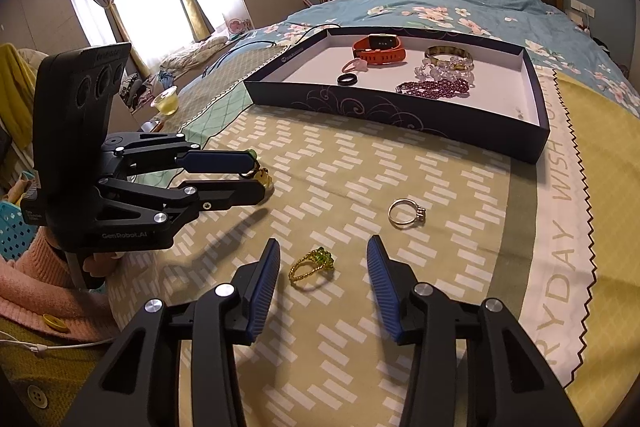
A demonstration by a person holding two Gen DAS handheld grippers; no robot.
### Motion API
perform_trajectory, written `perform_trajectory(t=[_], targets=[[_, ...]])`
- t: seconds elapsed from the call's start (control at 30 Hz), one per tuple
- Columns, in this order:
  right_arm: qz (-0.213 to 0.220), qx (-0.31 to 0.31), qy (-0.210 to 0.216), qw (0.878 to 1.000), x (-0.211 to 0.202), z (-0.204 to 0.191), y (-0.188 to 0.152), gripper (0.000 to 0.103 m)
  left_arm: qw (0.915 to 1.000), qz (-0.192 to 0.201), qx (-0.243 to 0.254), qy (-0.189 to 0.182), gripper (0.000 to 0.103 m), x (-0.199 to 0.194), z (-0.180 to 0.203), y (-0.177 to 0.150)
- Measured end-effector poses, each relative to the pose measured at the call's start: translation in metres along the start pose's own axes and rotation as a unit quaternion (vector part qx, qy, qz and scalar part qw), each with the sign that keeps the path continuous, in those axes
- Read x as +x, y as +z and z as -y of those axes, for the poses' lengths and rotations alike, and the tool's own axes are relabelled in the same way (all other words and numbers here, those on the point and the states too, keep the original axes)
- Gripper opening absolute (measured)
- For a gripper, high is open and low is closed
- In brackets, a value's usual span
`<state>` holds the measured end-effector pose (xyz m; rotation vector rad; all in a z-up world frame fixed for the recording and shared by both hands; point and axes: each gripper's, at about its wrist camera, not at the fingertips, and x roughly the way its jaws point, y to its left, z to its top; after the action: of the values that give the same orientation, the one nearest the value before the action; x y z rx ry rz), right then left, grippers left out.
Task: Organize jewelry
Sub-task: 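Grasp the green-gem gold ring with the right tool while the left tool grasps the amber stone ring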
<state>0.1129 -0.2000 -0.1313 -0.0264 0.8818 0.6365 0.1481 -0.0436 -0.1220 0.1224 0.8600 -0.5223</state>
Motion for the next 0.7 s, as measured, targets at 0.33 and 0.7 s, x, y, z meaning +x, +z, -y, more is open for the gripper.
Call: perform_trajectory(t=[0.33,0.7], targets=[[0.0,0.002,0.001,1.0,-0.002,0.0,-0.001,0.043,0.9998,0.011,0.013,-0.012,0.035,-0.009,0.005,-0.005],[-0.005,-0.011,-0.018,1.0,0.001,-0.005,-0.001,0.025,0.9999,-0.012,0.008,-0.006,0.033,0.007,0.007,0.001]])
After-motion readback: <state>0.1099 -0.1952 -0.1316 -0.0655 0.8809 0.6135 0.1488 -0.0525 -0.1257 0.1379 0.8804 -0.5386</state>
